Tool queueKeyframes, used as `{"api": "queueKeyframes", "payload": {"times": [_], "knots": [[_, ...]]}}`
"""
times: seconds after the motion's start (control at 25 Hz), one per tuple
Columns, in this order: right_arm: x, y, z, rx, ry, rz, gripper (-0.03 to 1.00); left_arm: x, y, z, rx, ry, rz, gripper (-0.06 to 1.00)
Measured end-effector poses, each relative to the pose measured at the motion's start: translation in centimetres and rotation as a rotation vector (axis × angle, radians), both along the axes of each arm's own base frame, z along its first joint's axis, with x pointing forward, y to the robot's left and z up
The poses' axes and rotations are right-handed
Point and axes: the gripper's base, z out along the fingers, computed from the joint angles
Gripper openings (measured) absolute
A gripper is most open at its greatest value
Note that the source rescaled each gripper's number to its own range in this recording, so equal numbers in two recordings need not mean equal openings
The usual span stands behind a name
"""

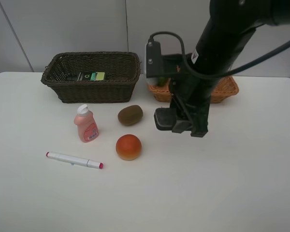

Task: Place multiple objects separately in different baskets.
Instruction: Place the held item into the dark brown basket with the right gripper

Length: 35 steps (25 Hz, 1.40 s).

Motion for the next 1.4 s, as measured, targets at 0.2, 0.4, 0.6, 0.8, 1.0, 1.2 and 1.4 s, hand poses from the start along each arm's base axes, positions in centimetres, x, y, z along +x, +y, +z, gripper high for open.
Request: {"api": "queueKeyframes", "payload": {"times": [0.2,0.4,0.6,0.8,1.0,1.2,1.4], "knots": [[2.5,2.2,3.8,0.256,-0.192,-0.147,0.28,0.0,0.0,0.0,0.000,0.000,0.000,1.00],[5.2,4.4,5.9,0.684,-0.400,-0.373,0.28,0.0,0.0,0.0,0.000,0.000,0.000,1.00],[8.3,6.3,4.2,0.958,-0.525,-0.490,0.28,0.0,0.0,0.0,0.000,0.000,0.000,1.00],[11.1,7.5,0.2,1.121,-0.637,-0.562,0.28,0.0,0.0,0.0,0.000,0.000,0.000,1.00],[13.9,8.8,-3.9,1.148,-0.628,-0.664,0.28,0.0,0.0,0.0,0.000,0.000,0.000,1.00],[16.6,11.2,-6.3,1.090,-0.555,-0.660,0.28,0.0,0.0,0.0,0.001,0.000,0.000,1.00],[18.9,12.0,-8.9,0.980,-0.443,-0.681,0.28,0.0,0.0,0.0,0.001,0.000,0.000,1.00]]}}
